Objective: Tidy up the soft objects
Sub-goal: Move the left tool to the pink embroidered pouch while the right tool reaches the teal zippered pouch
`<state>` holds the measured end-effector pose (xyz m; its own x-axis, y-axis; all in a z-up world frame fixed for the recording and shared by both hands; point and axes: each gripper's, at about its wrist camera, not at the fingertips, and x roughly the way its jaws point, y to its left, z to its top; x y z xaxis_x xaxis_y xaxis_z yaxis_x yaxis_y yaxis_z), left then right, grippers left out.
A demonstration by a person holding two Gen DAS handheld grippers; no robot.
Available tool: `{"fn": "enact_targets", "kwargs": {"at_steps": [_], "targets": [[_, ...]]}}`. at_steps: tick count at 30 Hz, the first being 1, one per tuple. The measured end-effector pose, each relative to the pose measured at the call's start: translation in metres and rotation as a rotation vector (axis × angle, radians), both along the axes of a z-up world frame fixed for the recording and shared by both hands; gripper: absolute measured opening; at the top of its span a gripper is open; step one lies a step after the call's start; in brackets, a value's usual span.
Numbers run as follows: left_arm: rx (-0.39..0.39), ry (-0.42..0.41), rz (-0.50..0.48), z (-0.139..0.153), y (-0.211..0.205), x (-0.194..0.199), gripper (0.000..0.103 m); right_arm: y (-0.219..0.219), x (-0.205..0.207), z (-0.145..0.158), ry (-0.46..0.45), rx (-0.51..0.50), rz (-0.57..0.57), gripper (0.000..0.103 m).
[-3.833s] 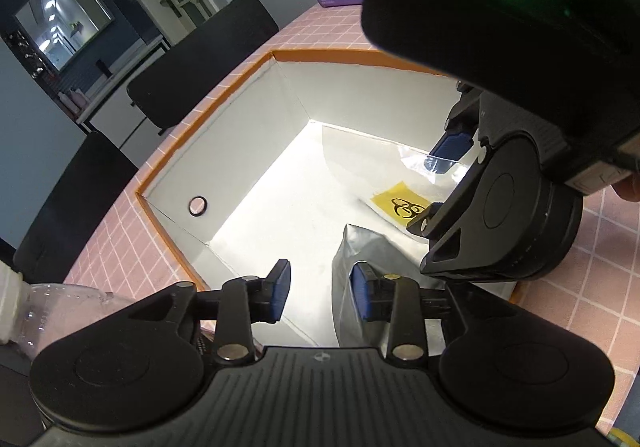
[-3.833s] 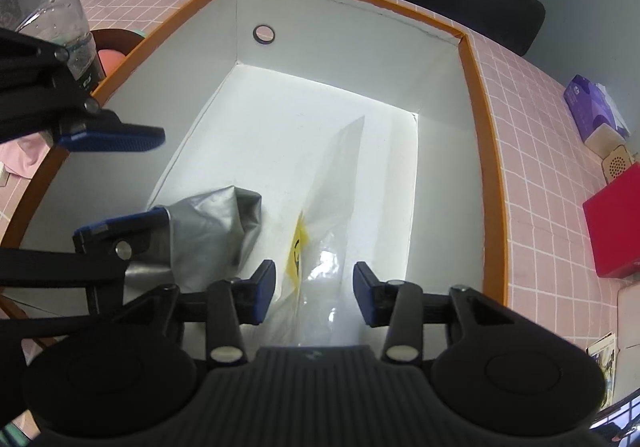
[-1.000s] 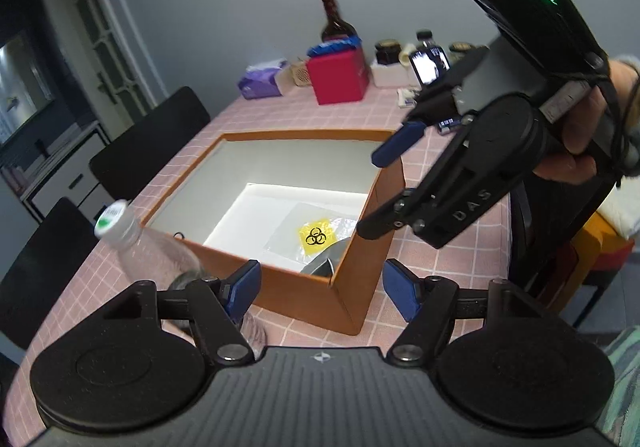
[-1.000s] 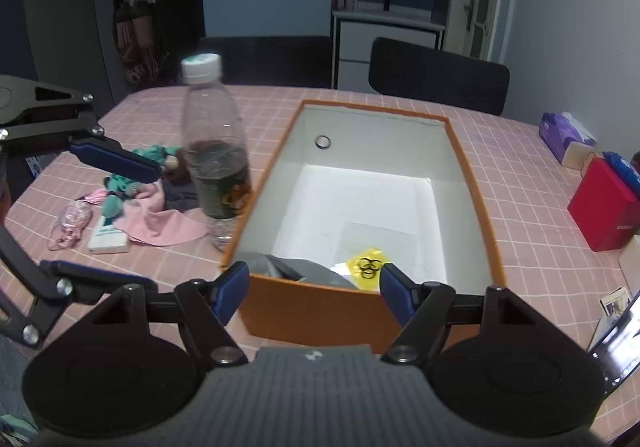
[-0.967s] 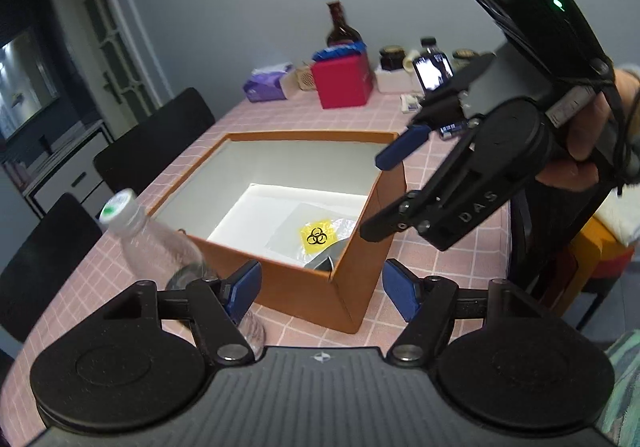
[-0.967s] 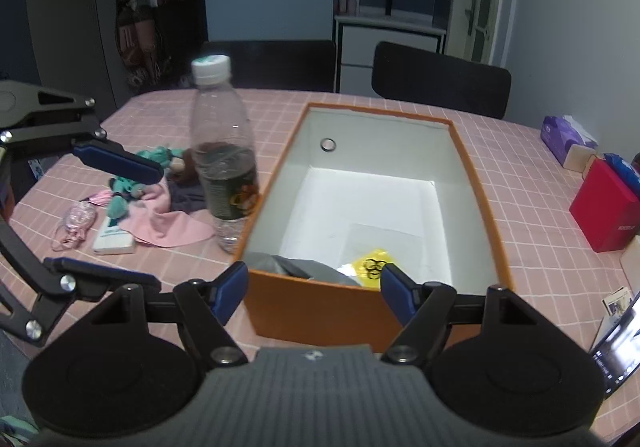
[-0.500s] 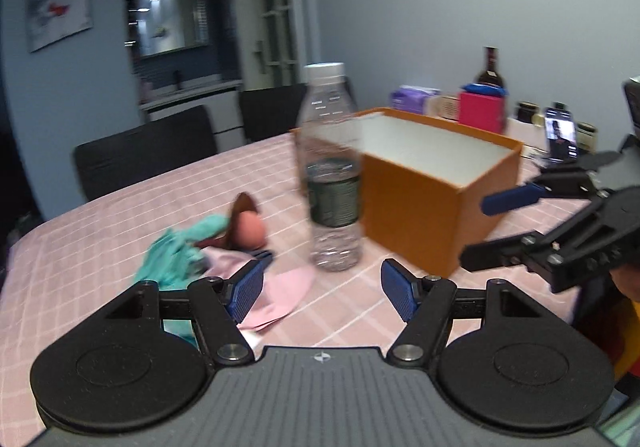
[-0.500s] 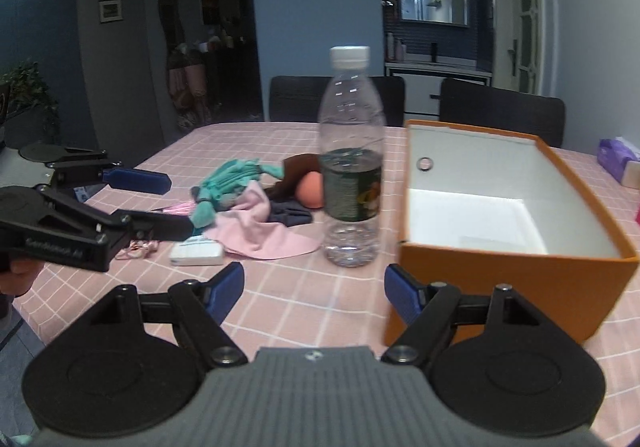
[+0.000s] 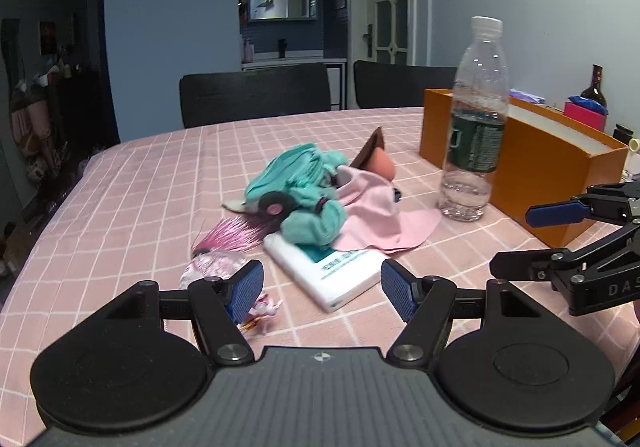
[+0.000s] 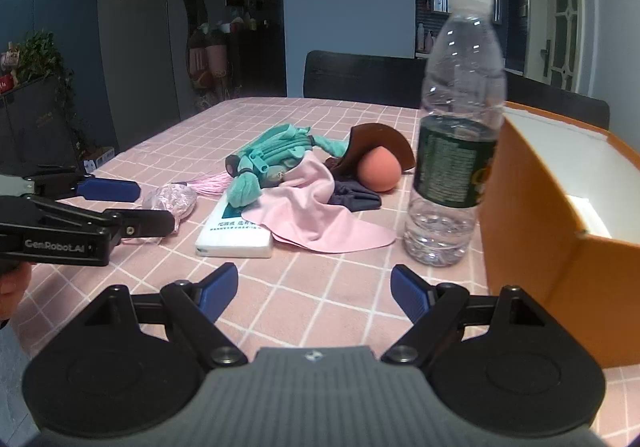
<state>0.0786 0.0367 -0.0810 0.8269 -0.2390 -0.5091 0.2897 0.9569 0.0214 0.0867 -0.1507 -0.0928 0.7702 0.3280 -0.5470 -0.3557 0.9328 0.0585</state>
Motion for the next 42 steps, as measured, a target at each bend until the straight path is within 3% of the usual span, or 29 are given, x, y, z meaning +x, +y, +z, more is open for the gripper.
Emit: {"fn": "enact_targets", "kwargs": {"at_steps": [6, 18, 21, 25, 30, 32, 37, 42], "targets": [[-0.017, 0.030, -0.003, -0.010, 0.016, 0.009, 0.080, 0.022, 0.030, -0.013, 0.031, -0.031, -0.006, 0.081], [0.076, 0.049, 0.068, -0.014, 0.036, 0.032, 0.082, 0.064, 0.067, -0.020, 0.054, -0.061, 0.051, 0.077], [0.081, 0.092, 0.098, -0.014, 0.042, 0.047, 0.083, 0.074, 0.074, -0.017, 0.036, -0.070, 0.065, 0.077], [-0.001, 0.189, 0.147, -0.018, 0.050, 0.069, 0.083, 0.083, 0.083, -0.011, 0.007, -0.100, 0.079, 0.077], [-0.005, 0.262, 0.210, -0.024, 0.048, 0.080, 0.083, 0.088, 0.091, -0.003, -0.024, -0.131, 0.094, 0.077], [-0.009, 0.270, 0.219, -0.027, 0.048, 0.081, 0.081, 0.089, 0.093, -0.001, -0.030, -0.132, 0.099, 0.077], [-0.026, 0.265, 0.221, -0.026, 0.047, 0.079, 0.063, 0.097, 0.106, 0.004, -0.039, -0.131, 0.103, 0.077], [-0.031, 0.248, 0.242, -0.021, 0.052, 0.083, 0.058, 0.108, 0.124, 0.003, -0.037, -0.155, 0.097, 0.083]]}}
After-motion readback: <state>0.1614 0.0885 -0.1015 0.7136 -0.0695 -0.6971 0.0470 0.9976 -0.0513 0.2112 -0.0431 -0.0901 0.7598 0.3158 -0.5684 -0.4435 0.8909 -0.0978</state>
